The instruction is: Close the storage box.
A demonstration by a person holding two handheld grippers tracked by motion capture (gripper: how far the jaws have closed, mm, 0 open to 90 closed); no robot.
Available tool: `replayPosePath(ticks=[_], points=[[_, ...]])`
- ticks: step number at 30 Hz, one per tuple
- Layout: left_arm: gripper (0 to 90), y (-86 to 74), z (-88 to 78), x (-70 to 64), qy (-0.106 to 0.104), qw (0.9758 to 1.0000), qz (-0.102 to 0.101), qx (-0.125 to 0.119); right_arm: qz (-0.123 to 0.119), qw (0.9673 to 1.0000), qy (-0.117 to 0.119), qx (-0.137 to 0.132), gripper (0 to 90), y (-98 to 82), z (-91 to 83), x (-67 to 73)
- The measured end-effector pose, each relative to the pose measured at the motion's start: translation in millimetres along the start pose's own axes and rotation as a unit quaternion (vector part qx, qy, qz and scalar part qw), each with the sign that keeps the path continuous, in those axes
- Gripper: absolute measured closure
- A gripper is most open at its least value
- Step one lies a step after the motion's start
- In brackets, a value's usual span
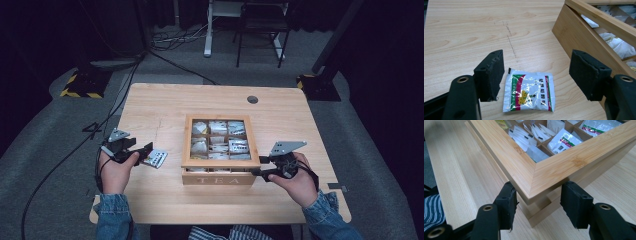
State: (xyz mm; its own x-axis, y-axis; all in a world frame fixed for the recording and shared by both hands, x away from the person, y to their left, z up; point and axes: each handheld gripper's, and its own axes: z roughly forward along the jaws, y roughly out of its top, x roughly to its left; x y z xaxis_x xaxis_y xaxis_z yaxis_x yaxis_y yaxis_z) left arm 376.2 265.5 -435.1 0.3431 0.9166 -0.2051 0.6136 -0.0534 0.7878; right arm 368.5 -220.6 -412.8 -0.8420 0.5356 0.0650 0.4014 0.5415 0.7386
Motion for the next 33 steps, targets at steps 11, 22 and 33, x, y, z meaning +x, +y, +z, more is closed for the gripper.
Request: replayPosePath(ticks=[11,22,33], points=[[29.0,-7.0,-8.3,5.3,0.011,0.9999,-0.006,0.002,-0.001,0.9998,0.008,0.016,47.7,-3.2,6.2,-0.2],[29.0,-9.8,-10.1,6.5,0.015,0.9999,-0.006,0.004,-0.003,0.9996,0.010,0.026,47.4,-4.9,9.0,-0.2],[29.0,-11.7,-12.4,7.6,0.017,0.9998,-0.007,0.006,0.001,0.9987,0.012,0.050,40.7,-6.2,13.4,-0.4]])
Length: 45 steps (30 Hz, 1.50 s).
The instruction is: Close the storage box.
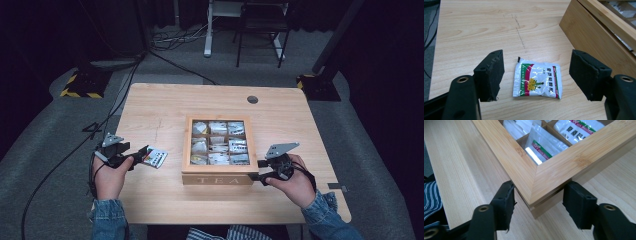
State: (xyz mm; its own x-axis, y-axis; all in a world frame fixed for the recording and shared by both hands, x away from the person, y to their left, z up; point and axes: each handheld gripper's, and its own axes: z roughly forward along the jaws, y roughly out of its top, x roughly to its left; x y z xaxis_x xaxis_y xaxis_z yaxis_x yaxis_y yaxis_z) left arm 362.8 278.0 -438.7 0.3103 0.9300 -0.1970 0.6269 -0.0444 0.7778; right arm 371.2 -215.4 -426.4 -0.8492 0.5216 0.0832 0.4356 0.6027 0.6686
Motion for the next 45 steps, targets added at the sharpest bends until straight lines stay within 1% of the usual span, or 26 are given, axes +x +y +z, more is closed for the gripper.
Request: replayPosePath(ticks=[1,2,4,5,6,8,12,13,14,15,16,18,19,23,29,31,32,34,37,39,40,45], points=[[29.0,0.0,0.0,-0.1,-0.001,1.0000,-0.001,0.001,-0.006,1.0000,-0.001,0.007,37.7,-0.2,1.1,0.0],[29.0,-0.1,0.1,-0.1,-0.001,1.0000,0.000,0.002,-0.003,1.0000,-0.006,0.007,36.6,-0.3,1.7,0.4],[29.0,-0.1,0.1,0.0,-0.001,1.0000,0.000,0.003,-0.004,1.0000,-0.006,0.005,34.8,-0.4,1.8,0.0],[29.0,-0.2,0.1,0.0,0.000,1.0000,0.000,0.003,-0.007,0.9999,-0.009,0.003,31.4,-0.1,1.3,-0.1],[29.0,-0.4,0.1,0.1,-0.001,1.0000,-0.001,0.003,-0.012,0.9998,-0.011,-0.006,29.3,0.5,0.4,-0.1],[29.0,-1.3,-0.3,0.8,0.001,1.0000,0.000,0.002,-0.015,0.9998,-0.009,-0.010,27.8,2.8,-2.7,0.6],[28.9,-3.6,-3.2,2.5,0.004,1.0000,-0.003,0.002,-0.011,0.9993,0.000,-0.036,25.9,6.2,-8.2,-2.1],[28.8,-4.2,-4.2,3.0,0.003,1.0000,-0.006,0.002,-0.012,0.9990,-0.001,-0.042,23.9,6.4,-9.4,-3.8],[28.7,-4.6,-5.6,3.7,0.003,1.0000,-0.009,0.001,-0.021,0.9989,-0.002,-0.042,22.9,6.6,-10.7,-6.0],[28.7,-4.7,-7.0,4.6,0.003,1.0000,-0.009,-0.001,-0.023,0.9986,-0.005,-0.047,22.6,6.6,-12.1,-8.3],[28.4,-5.1,-8.4,5.2,0.002,0.9999,-0.011,-0.002,-0.023,0.9982,-0.007,-0.055,21.7,6.5,-14.1,-10.6],[27.1,-6.0,-10.2,7.3,0.002,1.0000,-0.003,-0.001,-0.020,0.9970,-0.010,-0.074,20.3,5.9,-19.7,-16.8],[26.2,-6.7,-10.7,7.9,0.001,1.0000,-0.006,0.000,-0.022,0.9966,-0.012,-0.078,19.9,5.6,-21.8,-19.5],[25.4,-7.3,-11.7,8.5,0.002,1.0000,-0.001,-0.001,-0.012,0.9945,-0.034,-0.098,19.7,2.4,-34.5,-33.2],[24.2,-8.0,-9.4,8.0,0.001,1.0000,0.007,0.003,0.010,0.9915,-0.066,-0.111,19.6,-7.0,-49.3,-55.9],[23.8,-9.0,-8.1,8.7,0.003,0.9999,0.012,0.007,0.018,0.9905,-0.073,-0.115,19.8,-10.5,-52.6,-62.9],[23.8,-9.5,-7.4,8.8,0.003,0.9999,0.012,0.006,0.022,0.9899,-0.076,-0.118,21.3,-12.9,-54.2,-67.2],[23.8,-11.1,-6.2,10.2,0.003,0.9997,0.023,0.011,0.026,0.9888,-0.084,-0.120,22.7,-16.5,-56.2,-73.6],[23.8,-13.0,-5.3,11.6,0.004,0.9995,0.029,0.014,0.029,0.9884,-0.093,-0.117,22.6,-21.3,-57.6,-81.9],[23.8,-14.0,-4.8,12.9,0.006,0.9993,0.035,0.011,0.035,0.9880,-0.098,-0.115,22.7,-24.9,-57.8,-87.4],[23.8,-14.4,-4.7,13.1,0.004,0.9993,0.035,0.013,0.038,0.9878,-0.101,-0.112,22.6,-26.7,-57.8,-89.8],[23.3,-16.0,-4.1,15.3,0.009,0.9992,0.034,0.020,0.053,0.9869,-0.108,-0.108,22.1,-35.4,-55.4,-101.8]])
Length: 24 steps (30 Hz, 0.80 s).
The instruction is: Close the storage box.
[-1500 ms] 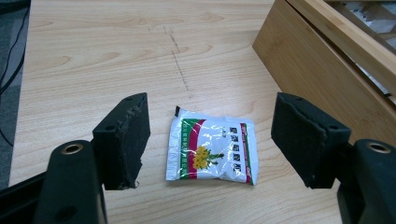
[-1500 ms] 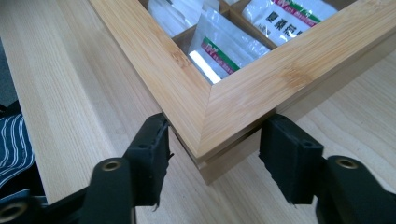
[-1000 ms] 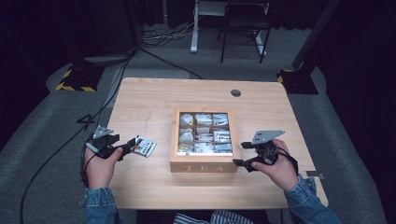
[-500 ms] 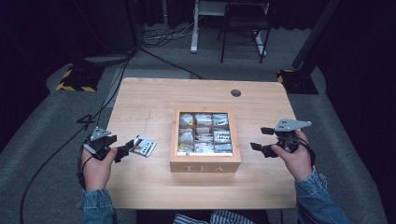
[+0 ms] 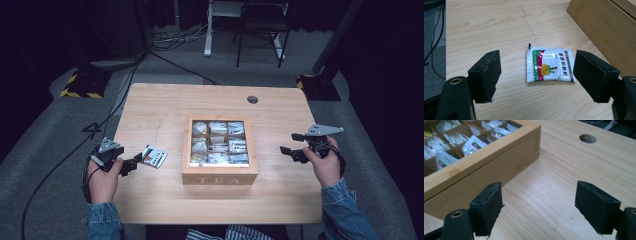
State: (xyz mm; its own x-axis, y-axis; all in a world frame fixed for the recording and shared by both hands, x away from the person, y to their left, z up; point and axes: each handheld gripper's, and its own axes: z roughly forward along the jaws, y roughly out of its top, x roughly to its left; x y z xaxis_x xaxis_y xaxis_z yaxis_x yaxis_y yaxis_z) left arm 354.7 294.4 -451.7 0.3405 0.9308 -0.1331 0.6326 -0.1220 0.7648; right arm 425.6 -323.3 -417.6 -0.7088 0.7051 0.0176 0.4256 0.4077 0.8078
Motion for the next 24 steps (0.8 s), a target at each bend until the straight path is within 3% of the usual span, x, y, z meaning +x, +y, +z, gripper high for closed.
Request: replayPosePath(ticks=[13,24], points=[[21.0,-1.9,5.1,1.9,-0.003,0.9999,0.003,0.016,0.040,0.9988,-0.026,0.011,19.8,-25.8,8.1,-29.7],[19.3,-4.2,13.9,1.0,-0.012,0.9991,0.005,0.041,0.057,0.9974,-0.025,0.036,18.4,-52.3,20.0,-46.6]])
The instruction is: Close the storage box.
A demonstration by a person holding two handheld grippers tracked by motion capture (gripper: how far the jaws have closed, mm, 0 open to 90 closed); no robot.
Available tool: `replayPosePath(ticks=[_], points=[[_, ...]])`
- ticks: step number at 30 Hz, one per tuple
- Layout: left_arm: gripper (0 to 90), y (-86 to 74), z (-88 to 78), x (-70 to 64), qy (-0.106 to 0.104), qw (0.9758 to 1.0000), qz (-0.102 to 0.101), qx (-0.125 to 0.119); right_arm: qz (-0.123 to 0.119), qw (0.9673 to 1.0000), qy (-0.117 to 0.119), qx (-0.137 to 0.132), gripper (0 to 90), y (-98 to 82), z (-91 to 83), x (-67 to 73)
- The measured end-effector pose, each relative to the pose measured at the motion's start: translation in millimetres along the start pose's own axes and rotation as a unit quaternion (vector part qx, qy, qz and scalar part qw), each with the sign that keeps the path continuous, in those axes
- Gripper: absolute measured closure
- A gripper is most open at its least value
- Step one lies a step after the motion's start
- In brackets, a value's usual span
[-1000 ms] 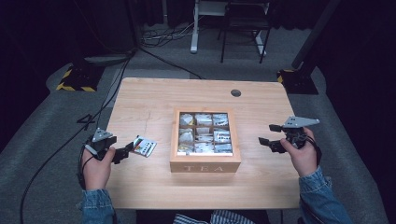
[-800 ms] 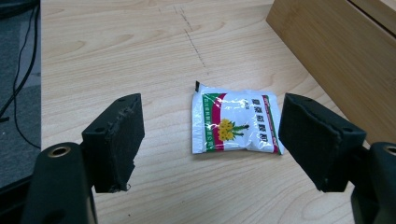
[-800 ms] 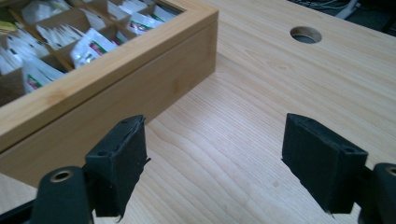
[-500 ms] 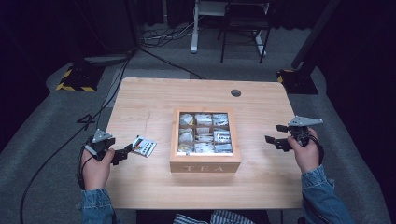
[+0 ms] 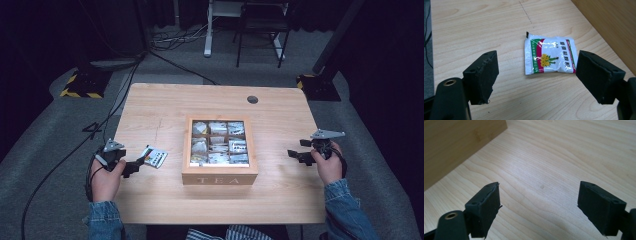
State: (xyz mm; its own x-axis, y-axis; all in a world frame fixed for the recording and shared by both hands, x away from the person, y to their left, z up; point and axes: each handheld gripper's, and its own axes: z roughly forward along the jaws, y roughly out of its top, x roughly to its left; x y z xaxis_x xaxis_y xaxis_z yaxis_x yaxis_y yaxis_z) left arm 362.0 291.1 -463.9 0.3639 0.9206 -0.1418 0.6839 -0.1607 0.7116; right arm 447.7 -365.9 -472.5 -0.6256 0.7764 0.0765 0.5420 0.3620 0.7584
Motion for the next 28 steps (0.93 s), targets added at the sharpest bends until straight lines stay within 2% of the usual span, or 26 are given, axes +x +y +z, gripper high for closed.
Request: replayPosePath(ticks=[8,9,12,15,18,22,23,24,28], points=[[18.4,-2.7,8.0,1.7,0.005,0.9997,-0.003,0.022,-0.001,0.9998,0.005,0.017,18.4,-8.5,11.7,-1.1],[18.2,-3.3,9.4,1.4,0.006,0.9996,-0.007,0.026,-0.003,0.9998,0.005,0.020,18.4,-8.7,12.8,-0.3],[17.8,-4.6,13.7,1.8,0.011,0.9990,-0.006,0.043,-0.013,0.9996,0.000,0.026,17.9,-8.8,15.5,1.6],[17.2,-4.9,17.3,1.5,0.012,0.9986,-0.006,0.051,-0.013,0.9993,-0.002,0.036,17.6,-10.8,17.8,2.3],[17.2,-4.5,19.7,0.7,0.011,0.9984,-0.007,0.054,-0.006,0.9989,-0.010,0.046,17.0,-13.9,21.2,2.5],[16.9,-3.3,22.2,0.1,0.015,0.9985,-0.006,0.053,-0.015,0.9988,-0.030,0.036,13.9,-16.6,24.6,5.1],[16.9,-3.2,23.0,-0.6,0.016,0.9985,-0.009,0.052,-0.018,0.9986,-0.039,0.030,9.8,-17.7,27.0,6.4],[16.9,-2.8,23.8,-0.2,0.017,0.9986,-0.007,0.049,-0.017,0.9987,-0.041,0.027,7.2,-18.0,29.1,7.4],[16.8,-0.8,27.1,-1.8,0.017,0.9987,-0.021,0.043,-0.020,0.9986,-0.039,0.030,6.1,-17.5,30.0,7.5]])
